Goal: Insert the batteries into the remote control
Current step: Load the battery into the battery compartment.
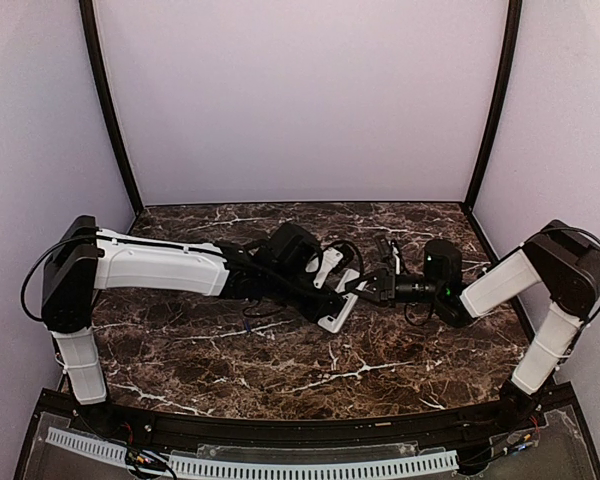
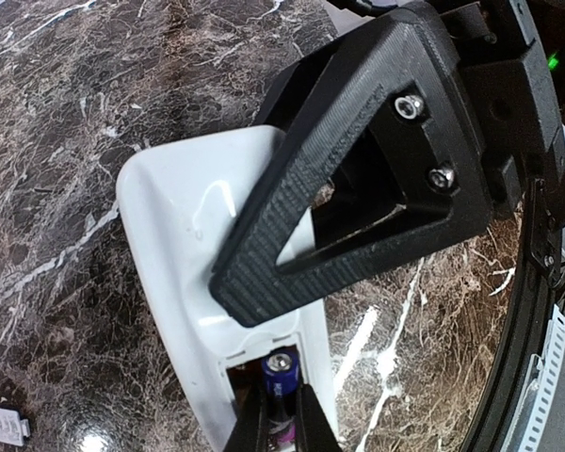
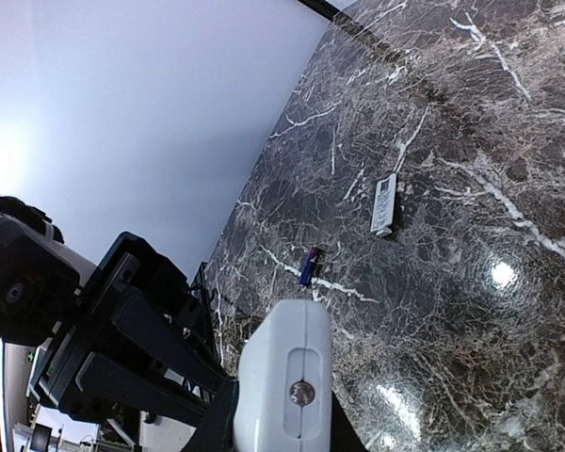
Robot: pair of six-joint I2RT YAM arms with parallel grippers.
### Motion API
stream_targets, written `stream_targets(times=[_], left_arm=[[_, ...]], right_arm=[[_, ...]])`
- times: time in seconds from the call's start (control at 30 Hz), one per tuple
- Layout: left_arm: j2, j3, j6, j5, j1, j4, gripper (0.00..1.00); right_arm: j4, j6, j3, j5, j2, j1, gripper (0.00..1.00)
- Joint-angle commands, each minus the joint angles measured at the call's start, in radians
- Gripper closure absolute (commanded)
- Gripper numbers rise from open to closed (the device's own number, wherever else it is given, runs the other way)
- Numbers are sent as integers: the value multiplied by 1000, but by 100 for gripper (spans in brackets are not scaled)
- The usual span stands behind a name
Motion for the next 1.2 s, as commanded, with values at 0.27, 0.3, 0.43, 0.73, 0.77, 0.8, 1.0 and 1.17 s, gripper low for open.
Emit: stream_targets(times=[0.27,0.3,0.43,0.73,0.77,0.8,1.0,1.17], left_arm=[[124,-46,55,57,-16,-292,100],[127,-45,48,58,-14,-299,100],[145,-17,35,22,-14,-336,100],[140,52,20,-57,-13,-348,94],[136,58,24,-64,-12,-348,93],[135,61,25,-70,-11,-348,93],[115,70,31,-104,5,-338,89],[89,71,40,-117,12,-315,89]], right_arm=[[301,16,39,-60,-139,-4,100],[298,7,36,-57,-146,-4,100],[287,3,43,-65,-148,-1,100],[288,16,30,-69,-138,7,100],[286,15,27,-69,-137,7,100],[283,16,25,-69,-136,7,100],[291,26,14,-71,-133,7,100],[307,34,6,-73,-120,8,100]])
